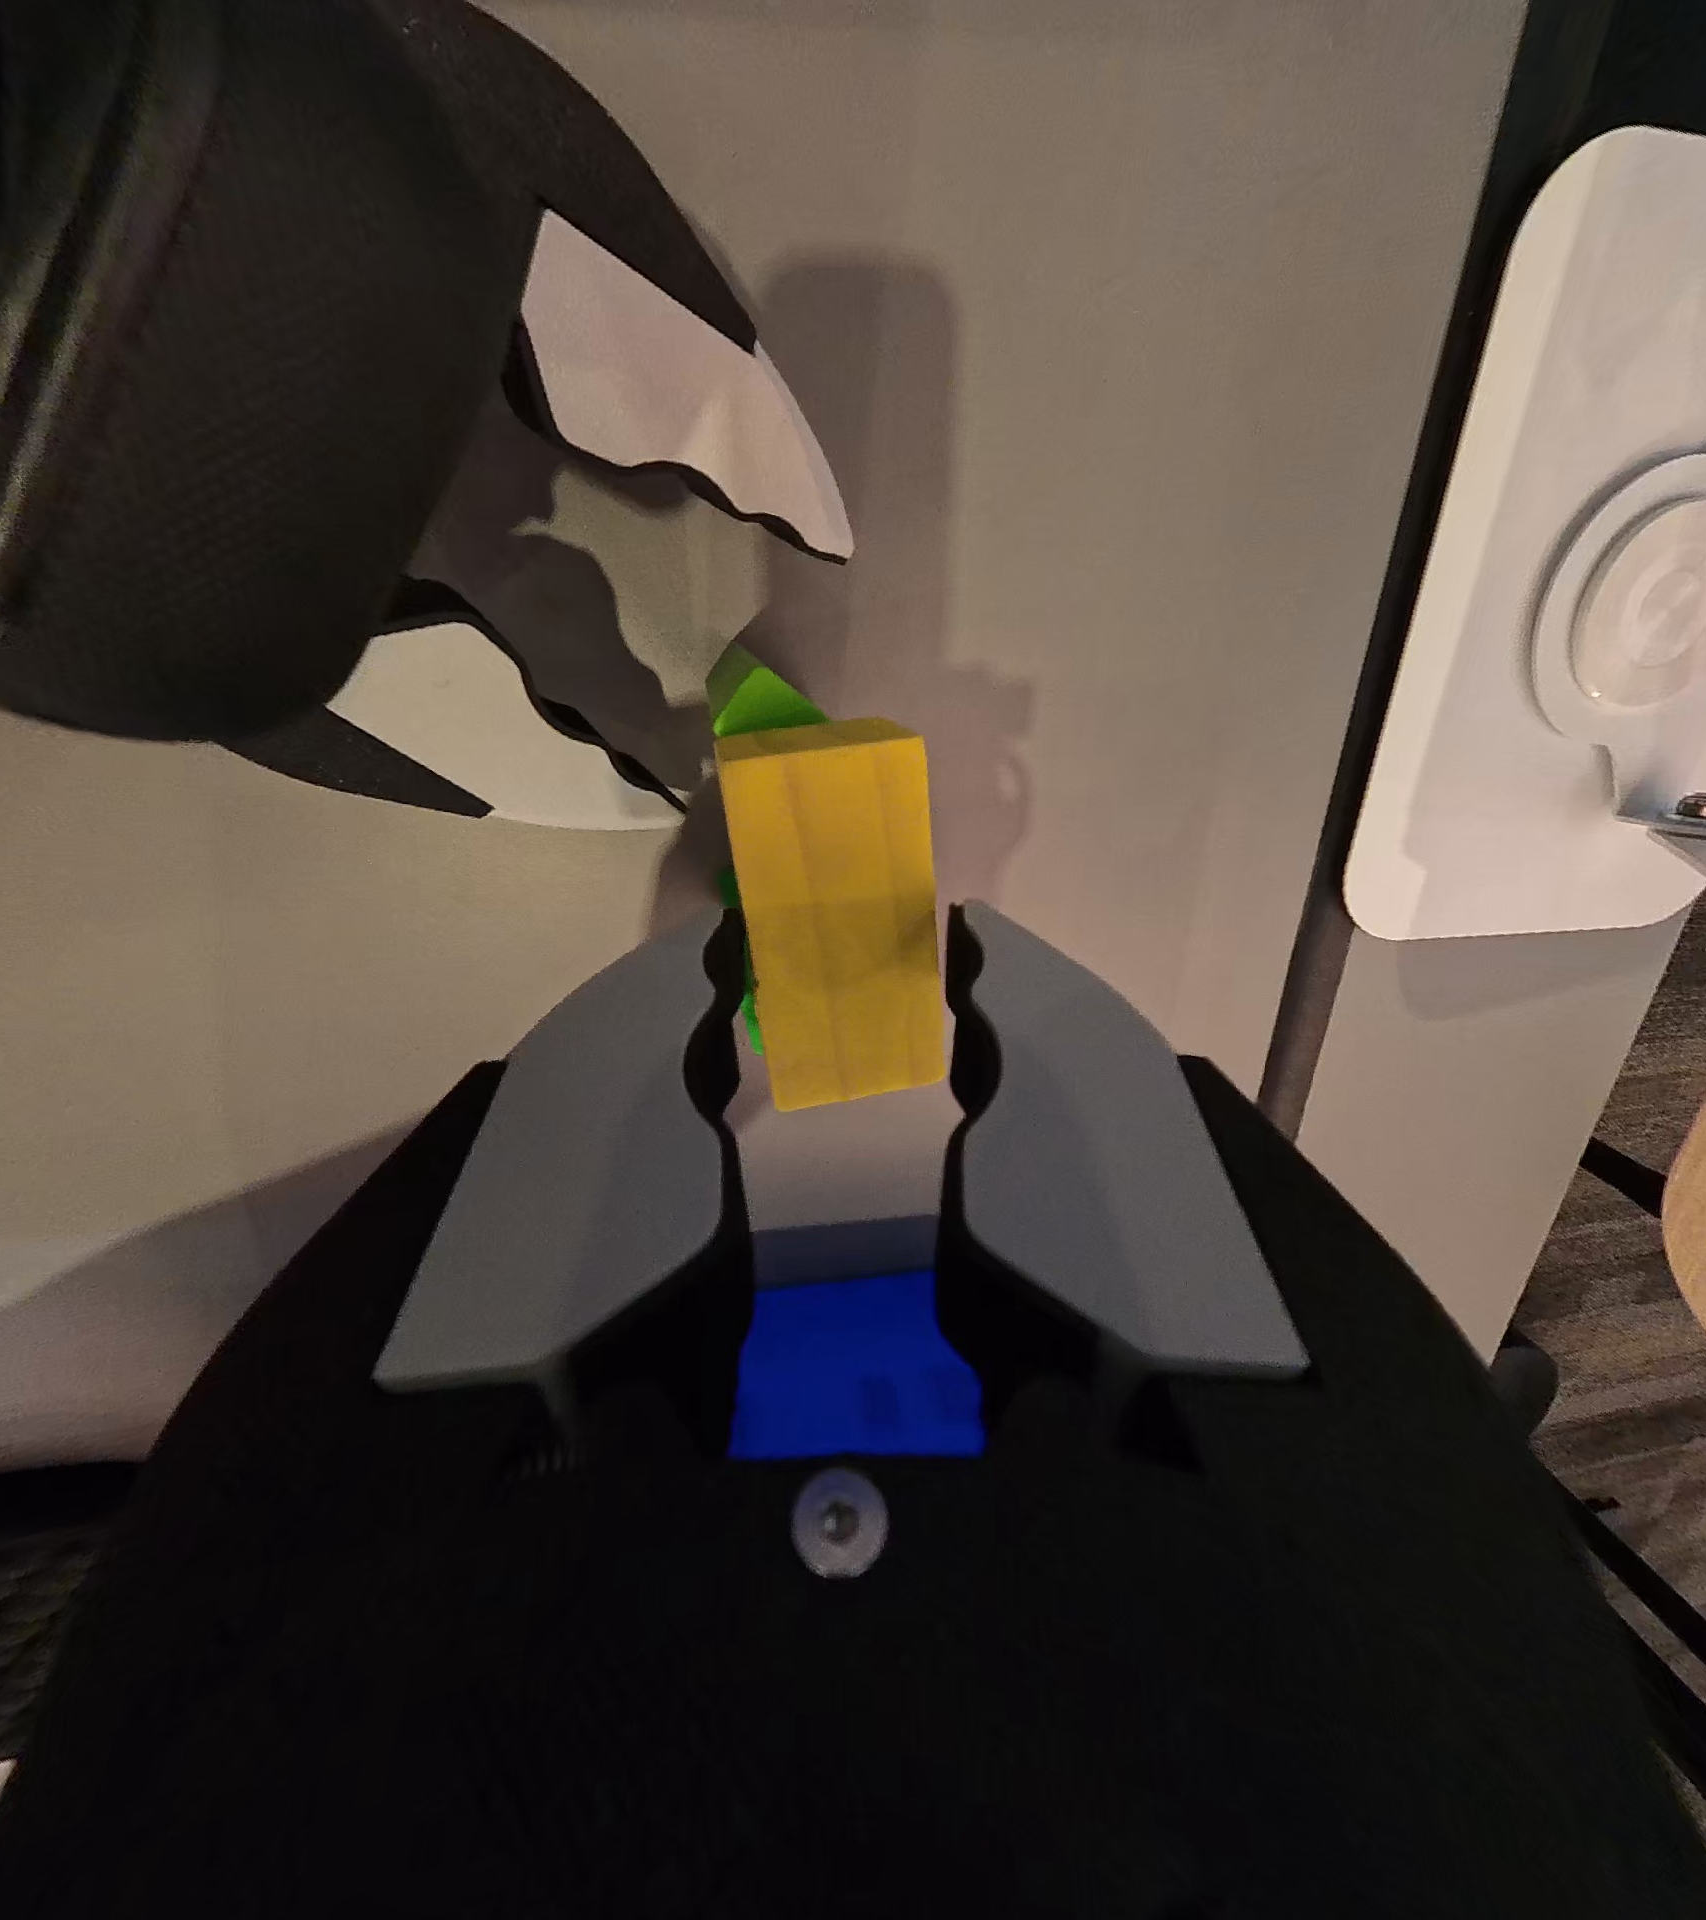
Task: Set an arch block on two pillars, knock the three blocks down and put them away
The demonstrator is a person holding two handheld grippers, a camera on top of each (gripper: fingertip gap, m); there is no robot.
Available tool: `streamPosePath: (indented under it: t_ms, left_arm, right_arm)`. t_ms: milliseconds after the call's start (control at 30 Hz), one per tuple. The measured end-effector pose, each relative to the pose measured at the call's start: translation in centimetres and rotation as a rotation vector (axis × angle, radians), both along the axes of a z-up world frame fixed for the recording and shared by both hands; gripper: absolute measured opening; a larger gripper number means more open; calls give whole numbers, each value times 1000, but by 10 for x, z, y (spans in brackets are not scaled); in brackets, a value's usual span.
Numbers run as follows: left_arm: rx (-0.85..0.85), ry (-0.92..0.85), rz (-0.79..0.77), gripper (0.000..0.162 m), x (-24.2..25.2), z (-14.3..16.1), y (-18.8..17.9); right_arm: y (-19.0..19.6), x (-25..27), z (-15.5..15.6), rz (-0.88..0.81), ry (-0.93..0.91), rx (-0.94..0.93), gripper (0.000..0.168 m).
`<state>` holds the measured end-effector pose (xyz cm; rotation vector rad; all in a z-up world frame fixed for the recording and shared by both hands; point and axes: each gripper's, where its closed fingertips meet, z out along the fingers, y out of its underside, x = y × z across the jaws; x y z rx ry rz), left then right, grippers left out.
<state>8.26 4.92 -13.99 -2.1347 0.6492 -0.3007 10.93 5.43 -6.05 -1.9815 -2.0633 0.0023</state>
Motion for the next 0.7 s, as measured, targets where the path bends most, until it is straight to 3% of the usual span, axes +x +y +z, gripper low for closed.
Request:
streamPosePath:
  t_ms: [233, 367, 533, 700]
  left_arm:
    - [1, 7, -1, 74, 0, 0, -1]
    - [47, 3, 30, 85, -8, 11, 2]
    - [132, -22, 45, 91, -22, 49, 0]
    - [244, -91, 52, 88, -35, 101, -9]
  right_arm:
    - [3, 0, 5, -5, 51, 39, 53]
    - [-1, 0, 26, -20, 157, 76, 56]
    - [-19, 8, 77, -86, 523, 135, 59]
    - [-29, 32, 126, -274, 909, 230, 62]
